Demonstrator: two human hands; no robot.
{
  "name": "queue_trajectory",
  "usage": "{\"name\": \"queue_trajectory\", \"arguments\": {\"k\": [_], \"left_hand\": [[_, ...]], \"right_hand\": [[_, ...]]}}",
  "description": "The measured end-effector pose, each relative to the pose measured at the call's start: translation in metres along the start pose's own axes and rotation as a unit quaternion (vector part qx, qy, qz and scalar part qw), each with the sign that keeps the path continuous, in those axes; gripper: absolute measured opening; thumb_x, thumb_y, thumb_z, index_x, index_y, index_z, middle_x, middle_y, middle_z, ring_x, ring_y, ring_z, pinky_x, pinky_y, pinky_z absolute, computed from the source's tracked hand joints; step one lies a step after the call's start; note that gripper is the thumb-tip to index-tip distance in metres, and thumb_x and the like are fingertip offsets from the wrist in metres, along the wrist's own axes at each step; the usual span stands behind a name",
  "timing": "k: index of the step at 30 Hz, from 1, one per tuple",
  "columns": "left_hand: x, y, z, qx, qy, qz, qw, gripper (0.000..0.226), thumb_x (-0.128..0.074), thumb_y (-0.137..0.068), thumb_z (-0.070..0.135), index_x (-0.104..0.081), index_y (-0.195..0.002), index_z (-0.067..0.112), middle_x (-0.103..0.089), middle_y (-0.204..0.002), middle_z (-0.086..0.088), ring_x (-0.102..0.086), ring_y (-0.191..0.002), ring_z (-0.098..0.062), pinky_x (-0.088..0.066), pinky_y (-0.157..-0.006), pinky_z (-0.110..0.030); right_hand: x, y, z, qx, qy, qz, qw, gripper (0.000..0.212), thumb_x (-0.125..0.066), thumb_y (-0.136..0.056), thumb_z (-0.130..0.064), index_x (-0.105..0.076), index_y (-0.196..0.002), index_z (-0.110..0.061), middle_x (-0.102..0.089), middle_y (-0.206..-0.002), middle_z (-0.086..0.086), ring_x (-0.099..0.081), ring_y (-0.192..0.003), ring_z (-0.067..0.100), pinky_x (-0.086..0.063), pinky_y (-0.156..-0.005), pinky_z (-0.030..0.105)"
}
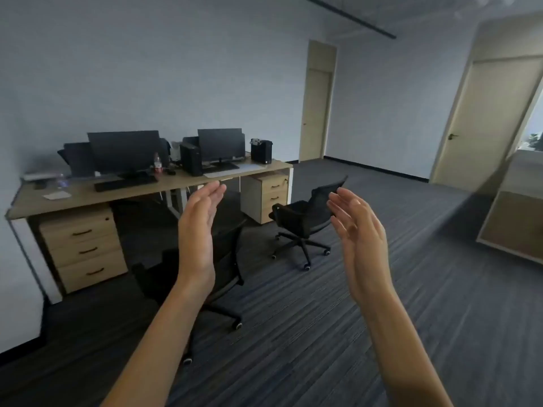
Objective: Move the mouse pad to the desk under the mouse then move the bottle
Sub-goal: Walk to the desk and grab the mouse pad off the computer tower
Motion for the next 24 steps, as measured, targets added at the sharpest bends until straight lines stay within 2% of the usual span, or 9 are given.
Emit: {"name": "queue_trajectory", "arguments": {"k": [8,13,19,24], "left_hand": [[-0.052,-0.151,-0.116,0.005,-0.003,0.009,1.0,0.027,-0.029,-0.095,0.021,-0.054,-0.102,0.03,-0.06,-0.112,0.01,-0.053,-0.115,-0.004,-0.035,-0.106,-0.027],[-0.091,-0.26,-0.179,-0.003,-0.015,0.008,1.0,0.028,-0.029,-0.094,0.018,-0.053,-0.104,0.029,-0.059,-0.119,0.002,-0.053,-0.115,-0.005,-0.036,-0.104,-0.025],[-0.127,-0.373,-0.263,0.006,-0.013,0.009,1.0,0.028,-0.03,-0.093,0.019,-0.054,-0.103,0.031,-0.059,-0.119,0.004,-0.053,-0.115,-0.005,-0.037,-0.103,-0.023],[-0.16,-0.467,-0.348,0.005,-0.016,0.035,0.999,0.028,-0.031,-0.093,0.018,-0.053,-0.107,0.027,-0.059,-0.12,-0.002,-0.054,-0.115,-0.008,-0.037,-0.102,-0.023]], "right_hand": [[0.016,-0.176,0.1,-0.009,0.005,0.002,1.0,0.024,-0.037,-0.093,-0.021,-0.058,-0.103,-0.028,-0.062,-0.113,-0.004,-0.055,-0.114,0.012,-0.038,-0.105,0.034],[0.016,-0.299,0.153,-0.008,0.004,-0.001,1.0,0.023,-0.038,-0.092,-0.023,-0.057,-0.105,-0.027,-0.062,-0.114,-0.004,-0.055,-0.114,0.011,-0.038,-0.105,0.033],[0.024,-0.427,0.223,-0.014,0.011,-0.004,1.0,0.024,-0.037,-0.093,-0.023,-0.058,-0.1,-0.032,-0.063,-0.112,-0.007,-0.055,-0.113,0.009,-0.038,-0.104,0.032],[0.038,-0.542,0.296,-0.023,0.006,-0.014,1.0,0.023,-0.039,-0.093,-0.021,-0.058,-0.098,-0.032,-0.063,-0.109,-0.009,-0.056,-0.112,0.01,-0.039,-0.102,0.03]]}}
Point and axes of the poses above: each hand's wrist, its own y-axis away from the middle knuckle, its own x-axis out of the back of the hand, z = x × y, the point moved 3 cm from there along -y, towards the middle knuckle
